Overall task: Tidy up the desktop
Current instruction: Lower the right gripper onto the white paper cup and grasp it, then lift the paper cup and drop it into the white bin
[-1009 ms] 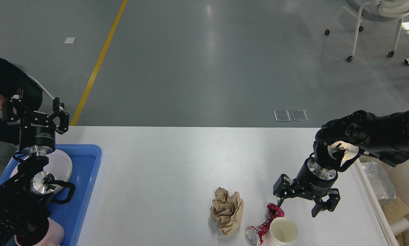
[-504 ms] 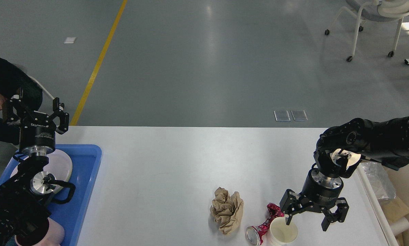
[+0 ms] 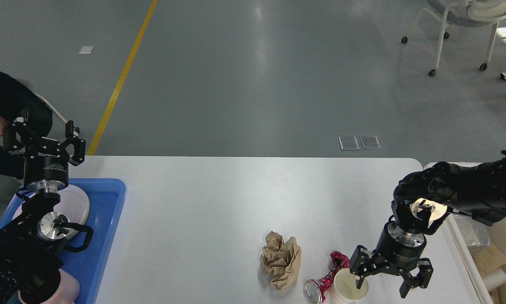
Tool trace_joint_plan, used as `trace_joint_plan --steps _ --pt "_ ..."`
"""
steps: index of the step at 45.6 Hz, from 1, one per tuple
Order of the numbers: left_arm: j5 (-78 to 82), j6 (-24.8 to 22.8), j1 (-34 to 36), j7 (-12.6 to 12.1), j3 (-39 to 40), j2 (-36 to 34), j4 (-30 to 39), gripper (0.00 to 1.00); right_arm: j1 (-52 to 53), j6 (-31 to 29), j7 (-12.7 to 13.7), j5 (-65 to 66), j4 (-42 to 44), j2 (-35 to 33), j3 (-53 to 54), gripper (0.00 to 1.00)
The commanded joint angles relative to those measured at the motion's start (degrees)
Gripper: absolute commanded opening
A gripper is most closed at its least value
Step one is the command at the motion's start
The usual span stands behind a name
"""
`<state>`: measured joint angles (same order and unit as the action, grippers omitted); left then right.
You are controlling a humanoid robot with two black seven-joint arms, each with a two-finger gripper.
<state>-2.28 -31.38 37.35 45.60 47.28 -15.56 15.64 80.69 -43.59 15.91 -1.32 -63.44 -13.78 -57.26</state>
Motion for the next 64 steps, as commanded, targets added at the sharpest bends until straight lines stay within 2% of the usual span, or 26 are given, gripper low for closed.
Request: trace_joint_plan --steps 1,7,11,20,22,26,29,30,50,64 --pt "0.0 0.0 0.0 0.0 0.0 0.0 0.0 0.97 -0.1 1.0 0.0 0.0 -0.4 -0.4 0.0 0.91" --pt "0.0 0.0 0.0 0.0 0.0 0.0 0.0 0.97 -0.6 4.0 0.0 -0.1 -0.5 -0.5 -0.1 0.78" --pt "0.0 0.0 0.0 0.0 0.0 0.0 0.0 0.97 -1.0 7.2 0.0 -0.2 -0.5 -0.6 -0.1 0.78" --pt "0.0 0.0 0.0 0.0 0.0 0.0 0.0 0.97 -2.0 8.8 0.0 -0.2 -0.4 -0.7 -0.2 0.78" --pt "0.0 0.0 0.0 0.0 0.0 0.0 0.0 0.97 -2.5 9.5 0.0 -0.3 -0.5 -0.7 -0.2 0.64" --pt "0.0 0.0 0.0 -0.1 0.0 0.0 0.0 0.97 -3.1 9.7 0.0 -0.3 -0.5 -0.7 -0.3 0.23" --pt "0.0 0.0 0.0 -0.1 0.0 0.0 0.0 0.97 -3.4 9.7 0.0 -0.3 -0.7 -0.8 -0.3 0.03" --pt "0.0 0.0 0.0 -0.1 0.0 0.0 0.0 0.97 -3.5 9.7 0.0 -0.4 -0.8 -0.8 -0.3 0.00" --pt "0.0 0.0 0.0 0.0 0.0 0.0 0.0 0.97 -1.1 10.2 0.0 -0.4 -0.8 -3.1 0.0 0.00" --pt "0.0 0.0 0.0 -0.1 0.0 0.0 0.0 0.97 11.3 10.4 -0.1 -0.4 -0.8 -9.1 -0.3 0.00"
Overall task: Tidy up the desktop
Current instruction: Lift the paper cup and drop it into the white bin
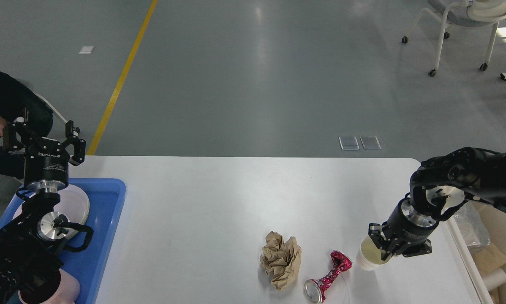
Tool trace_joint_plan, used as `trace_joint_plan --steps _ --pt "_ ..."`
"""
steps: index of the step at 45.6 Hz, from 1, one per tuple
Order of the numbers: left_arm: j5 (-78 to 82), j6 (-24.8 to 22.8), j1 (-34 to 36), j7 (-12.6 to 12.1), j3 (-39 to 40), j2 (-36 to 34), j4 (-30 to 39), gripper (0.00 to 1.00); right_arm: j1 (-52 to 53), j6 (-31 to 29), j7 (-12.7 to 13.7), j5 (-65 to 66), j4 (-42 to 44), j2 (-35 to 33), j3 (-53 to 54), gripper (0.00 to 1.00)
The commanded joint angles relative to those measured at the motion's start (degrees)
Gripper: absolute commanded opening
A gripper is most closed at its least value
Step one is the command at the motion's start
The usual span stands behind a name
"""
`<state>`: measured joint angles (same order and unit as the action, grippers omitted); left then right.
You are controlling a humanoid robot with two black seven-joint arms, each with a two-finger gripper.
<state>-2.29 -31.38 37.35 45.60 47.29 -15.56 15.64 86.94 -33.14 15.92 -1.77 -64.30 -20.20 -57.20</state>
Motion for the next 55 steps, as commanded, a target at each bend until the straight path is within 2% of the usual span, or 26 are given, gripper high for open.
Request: trace_joint_plan --steps 1,8,16,24,30,36,45,50,55 --pt "0.0 0.0 0.0 -0.1 0.0 0.0 0.0 0.97 6.1 -0.1 -0.1 0.0 0.1 -3.1 -0.4 0.00" --pt "0.0 0.0 0.0 -0.1 0.0 0.0 0.0 0.97 16.1 -2.2 -0.4 -0.6 -0.3 -7.7 0.2 0.00" --pt "0.0 0.0 0.0 -0.1 0.0 0.0 0.0 0.97 26.1 -8.3 -0.6 -0.8 0.0 -14.3 2.8 0.00" --pt "0.0 0.0 0.0 0.0 0.0 0.0 0.0 0.97 37.2 -10.2 -0.6 -0.8 0.0 -20.5 4.1 0.00" --pt "0.0 0.0 0.0 -0.1 0.0 0.0 0.0 0.97 40.0 -12.2 -0.5 -0.7 -0.3 -22.8 4.2 0.00" --pt "0.0 0.0 0.0 0.0 0.0 0.0 0.0 0.97 37.3 -10.8 -0.5 -0.7 1.8 -22.9 2.6 0.00" --pt "0.0 0.0 0.0 -0.1 0.0 0.0 0.0 0.97 23.2 -8.0 -0.4 -0.7 14.3 -23.0 2.8 0.00" --pt "0.0 0.0 0.0 0.0 0.0 0.0 0.0 0.97 13.3 -2.4 -0.4 -0.8 21.1 -23.0 3.9 0.00" --pt "0.0 0.0 0.0 0.0 0.0 0.0 0.0 0.97 3.7 7.4 -0.4 -0.7 23.3 -23.0 4.7 0.00"
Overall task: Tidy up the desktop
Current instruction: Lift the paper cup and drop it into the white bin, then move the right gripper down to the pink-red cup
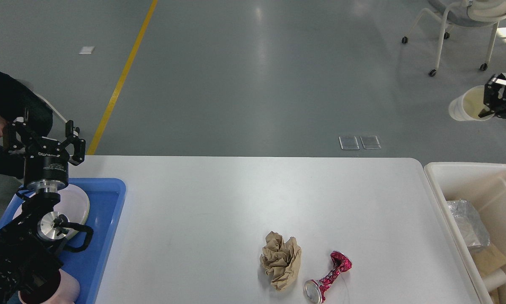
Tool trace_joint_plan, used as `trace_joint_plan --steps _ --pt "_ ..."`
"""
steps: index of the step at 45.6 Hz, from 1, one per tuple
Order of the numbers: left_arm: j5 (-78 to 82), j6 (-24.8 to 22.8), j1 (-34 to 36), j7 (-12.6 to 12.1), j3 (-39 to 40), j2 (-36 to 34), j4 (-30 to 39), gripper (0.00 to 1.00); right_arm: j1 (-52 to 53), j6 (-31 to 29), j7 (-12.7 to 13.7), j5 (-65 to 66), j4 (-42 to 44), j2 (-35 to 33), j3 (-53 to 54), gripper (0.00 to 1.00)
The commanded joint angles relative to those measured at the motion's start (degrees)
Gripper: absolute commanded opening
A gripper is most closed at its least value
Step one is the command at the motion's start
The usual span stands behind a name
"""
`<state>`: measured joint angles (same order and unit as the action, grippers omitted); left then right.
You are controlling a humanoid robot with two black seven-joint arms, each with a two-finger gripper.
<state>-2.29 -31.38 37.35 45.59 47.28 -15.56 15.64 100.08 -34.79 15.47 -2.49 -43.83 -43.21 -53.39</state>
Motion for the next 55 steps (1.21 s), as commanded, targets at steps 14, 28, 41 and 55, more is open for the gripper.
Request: trace_joint_plan --steps 14,28,41,55 --pt "0.0 0.0 0.0 0.0 0.0 0.0 0.0 0.97 -29.1 30.0 0.0 0.0 5.2 1.2 4.1 0.00" --pt "0.0 0.0 0.0 0.0 0.0 0.0 0.0 0.97 -38.6 30.4 0.0 0.0 16.8 9.4 4.8 1.00" --pt "0.0 0.0 0.0 0.0 0.0 0.0 0.0 0.97 -33.6 29.5 0.0 -0.1 13.6 9.4 4.6 1.00" --pt "0.0 0.0 0.0 -0.1 0.0 0.0 0.0 0.97 -5.7 17.9 0.0 -0.5 -8.2 7.8 -2.5 1.00"
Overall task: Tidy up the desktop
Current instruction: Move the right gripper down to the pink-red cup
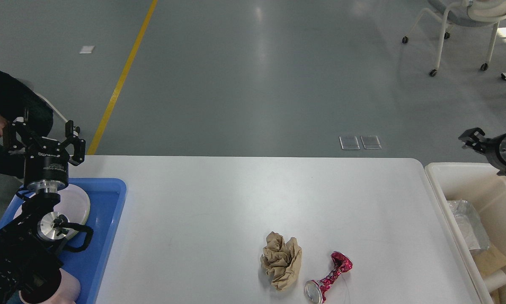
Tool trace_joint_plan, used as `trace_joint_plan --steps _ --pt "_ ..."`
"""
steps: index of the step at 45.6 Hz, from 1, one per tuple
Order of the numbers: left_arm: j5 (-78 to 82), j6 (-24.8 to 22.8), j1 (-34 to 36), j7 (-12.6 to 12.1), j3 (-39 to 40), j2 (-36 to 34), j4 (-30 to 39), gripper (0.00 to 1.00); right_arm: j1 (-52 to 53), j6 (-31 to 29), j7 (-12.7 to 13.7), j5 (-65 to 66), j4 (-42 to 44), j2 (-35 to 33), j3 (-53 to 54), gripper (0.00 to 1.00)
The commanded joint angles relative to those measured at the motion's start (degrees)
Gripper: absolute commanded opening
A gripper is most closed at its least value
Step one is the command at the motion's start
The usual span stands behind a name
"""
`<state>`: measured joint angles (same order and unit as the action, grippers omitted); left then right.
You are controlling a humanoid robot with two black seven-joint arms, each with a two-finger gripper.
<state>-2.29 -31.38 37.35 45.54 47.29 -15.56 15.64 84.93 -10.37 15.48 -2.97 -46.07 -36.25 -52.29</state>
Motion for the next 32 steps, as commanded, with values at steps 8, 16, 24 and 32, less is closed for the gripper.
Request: trace_joint_plan --steps 8,16,24,32 --pt "0.0 0.0 0.0 0.0 0.0 0.0 0.0 0.97 21.4 -20.2 0.0 0.0 -12.3 5.0 -5.1 1.00" --pt "0.0 0.0 0.0 0.1 0.0 0.0 0.0 0.97 30.6 -28.1 -0.1 -0.5 -19.6 7.1 -5.1 1.00" --pt "0.0 0.0 0.0 0.1 0.0 0.0 0.0 0.97 40.8 -29.4 0.0 -1.2 -32.0 6.9 -5.7 1.00" --pt "0.0 0.0 0.0 0.1 0.0 0.0 0.0 0.97 37.2 -29.4 0.0 -1.2 -33.4 7.6 -5.2 1.00"
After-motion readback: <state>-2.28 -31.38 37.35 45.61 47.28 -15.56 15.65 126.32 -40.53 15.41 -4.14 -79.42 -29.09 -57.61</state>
